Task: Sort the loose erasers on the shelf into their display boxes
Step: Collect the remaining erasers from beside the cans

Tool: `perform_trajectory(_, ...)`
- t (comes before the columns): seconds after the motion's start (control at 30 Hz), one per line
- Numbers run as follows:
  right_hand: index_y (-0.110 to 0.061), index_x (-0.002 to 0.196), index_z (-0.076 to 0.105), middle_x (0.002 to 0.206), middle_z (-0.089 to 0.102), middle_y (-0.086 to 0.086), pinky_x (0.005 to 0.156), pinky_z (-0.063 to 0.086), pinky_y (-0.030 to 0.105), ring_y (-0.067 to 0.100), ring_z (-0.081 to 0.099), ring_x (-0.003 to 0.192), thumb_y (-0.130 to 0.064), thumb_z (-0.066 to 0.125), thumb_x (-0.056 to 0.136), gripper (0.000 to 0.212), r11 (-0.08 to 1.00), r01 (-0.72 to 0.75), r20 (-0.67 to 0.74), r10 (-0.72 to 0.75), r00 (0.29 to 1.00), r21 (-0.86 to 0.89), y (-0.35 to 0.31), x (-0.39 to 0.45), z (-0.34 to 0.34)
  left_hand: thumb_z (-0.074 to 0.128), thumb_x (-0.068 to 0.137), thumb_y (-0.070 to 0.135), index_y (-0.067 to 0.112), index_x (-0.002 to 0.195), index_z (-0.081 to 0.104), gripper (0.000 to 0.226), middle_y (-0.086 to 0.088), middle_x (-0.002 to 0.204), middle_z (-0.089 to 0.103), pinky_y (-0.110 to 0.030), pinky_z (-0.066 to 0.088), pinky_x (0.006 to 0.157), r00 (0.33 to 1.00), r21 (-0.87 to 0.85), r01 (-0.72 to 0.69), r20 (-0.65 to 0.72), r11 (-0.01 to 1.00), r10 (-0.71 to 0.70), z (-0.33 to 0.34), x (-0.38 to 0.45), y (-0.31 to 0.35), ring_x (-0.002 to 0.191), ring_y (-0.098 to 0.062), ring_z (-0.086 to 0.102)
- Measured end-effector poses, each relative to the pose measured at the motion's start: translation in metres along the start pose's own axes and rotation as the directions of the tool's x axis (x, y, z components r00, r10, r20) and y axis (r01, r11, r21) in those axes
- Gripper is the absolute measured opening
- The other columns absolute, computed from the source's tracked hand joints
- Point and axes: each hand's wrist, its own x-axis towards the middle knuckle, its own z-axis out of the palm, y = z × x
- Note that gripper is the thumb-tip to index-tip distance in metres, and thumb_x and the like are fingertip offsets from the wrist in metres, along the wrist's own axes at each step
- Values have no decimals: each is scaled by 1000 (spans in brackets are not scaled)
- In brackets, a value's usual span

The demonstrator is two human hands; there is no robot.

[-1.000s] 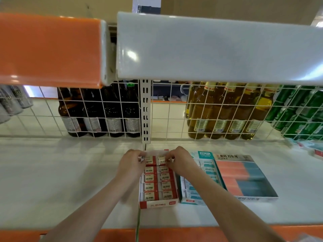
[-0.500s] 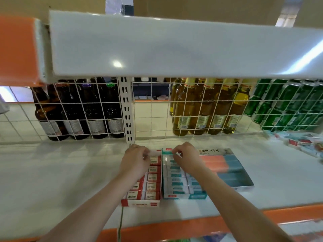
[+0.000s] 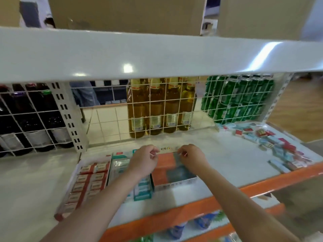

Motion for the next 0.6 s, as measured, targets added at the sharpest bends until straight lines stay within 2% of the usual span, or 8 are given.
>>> perform_trajectory(0.07,-17,112,63,115,57,5,79,41,22,19,55,97,-9,49,91,27,1000,-13,-5,13,1000,-1,23,-1,-13,54,91,14,17,112,63,23,1,115,62,-22,44,87,1000,-29,-10,28,1000,11,18,5,18,100,-10,56)
perform_trajectory(0.23,-16,111,64,115,58,6,86,42,24,21,56,104,-7,47,90,29,1000,-27,-26,27,999,13,82,-1,-44,55,91,11,17,106,66,20,0,115,63,-29,44,97,993,-80,-9,114,997,18,67,23,65,108,-15,57)
perform_trajectory(0.47,-13,111,63,112,58,9,76,39,22,24,56,101,-7,47,89,28,997,-75,-53,75,996,3,159,6,-83,53,91,11,12,108,66,22,-2,112,65,-20,42,86,988,-98,-22,153,995,36,132,45,119,101,-14,59)
perform_trajectory(0.6,-15,114,63,116,57,9,78,41,24,25,56,102,-7,46,90,31,993,-118,-72,116,991,-17,195,11,-100,51,91,9,11,109,65,24,-2,113,64,-17,41,85,984,-100,-17,175,995,35,161,57,140,101,-15,58)
